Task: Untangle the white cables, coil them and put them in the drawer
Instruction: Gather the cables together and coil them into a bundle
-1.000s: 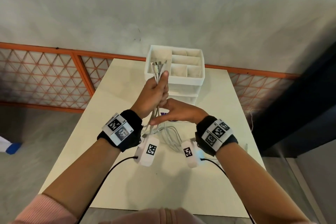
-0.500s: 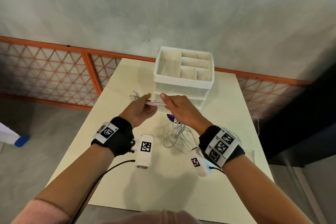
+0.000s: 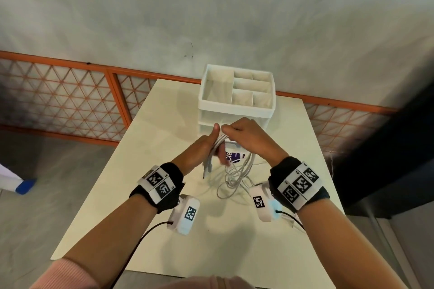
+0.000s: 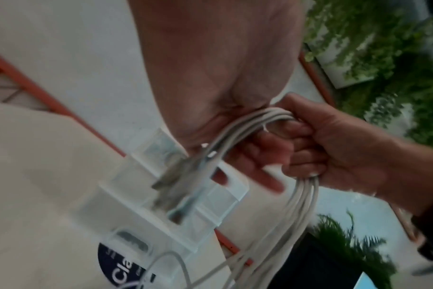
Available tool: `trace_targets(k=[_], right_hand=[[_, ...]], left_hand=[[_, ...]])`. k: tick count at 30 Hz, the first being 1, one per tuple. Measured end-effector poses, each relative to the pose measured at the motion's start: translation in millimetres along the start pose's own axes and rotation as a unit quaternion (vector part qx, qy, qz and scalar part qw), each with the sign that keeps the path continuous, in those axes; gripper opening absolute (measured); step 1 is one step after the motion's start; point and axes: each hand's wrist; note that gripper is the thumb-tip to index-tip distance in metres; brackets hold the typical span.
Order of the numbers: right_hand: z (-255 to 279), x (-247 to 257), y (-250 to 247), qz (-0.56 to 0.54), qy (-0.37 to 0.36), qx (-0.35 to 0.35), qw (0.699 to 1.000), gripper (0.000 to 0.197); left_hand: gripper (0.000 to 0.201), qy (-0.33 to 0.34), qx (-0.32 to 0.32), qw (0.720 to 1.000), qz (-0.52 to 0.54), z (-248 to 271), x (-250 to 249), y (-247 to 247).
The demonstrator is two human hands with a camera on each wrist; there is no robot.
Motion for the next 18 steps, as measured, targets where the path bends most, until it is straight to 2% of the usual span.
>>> trace_targets(k=[3,6,10,15,18], right_hand=[[-1.6,-1.9,-20.2,-0.023,0.001,-0.034,0.999,0.051],[4.6,-12.9,-35.0,-0.13,0.02,0.0,0.991,0.06],[12.9,-38.4,-17.6,-0.169,0.027,0.041,0.984,0.07],[9.0,-51.0,11.5,-0.241,0.067,0.036,0.967,0.061],[10.3,-48.1,18.1,-0.26,0.093,-0.005,0.961,0.054]], left_hand=[[0.055,0.014,0.03,0.996,0.087,2.7,1.5,4.0],[0.043,0.061,0.023,0.992,0.107,6.0,-11.5,2.5],[0.04,0.134,-0.031,0.985,0.103,1.4,-27.6,-14.3],[0.039,0.135,-0.062,0.981,0.123,-0.6,-11.7,-11.9],[0.037,0.134,-0.066,0.981,0.12,-1.4,-2.5,-8.0]])
Point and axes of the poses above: each hand's wrist, its own z-axis away from the middle knuckle, its own y-axis out of the palm, x = y × z
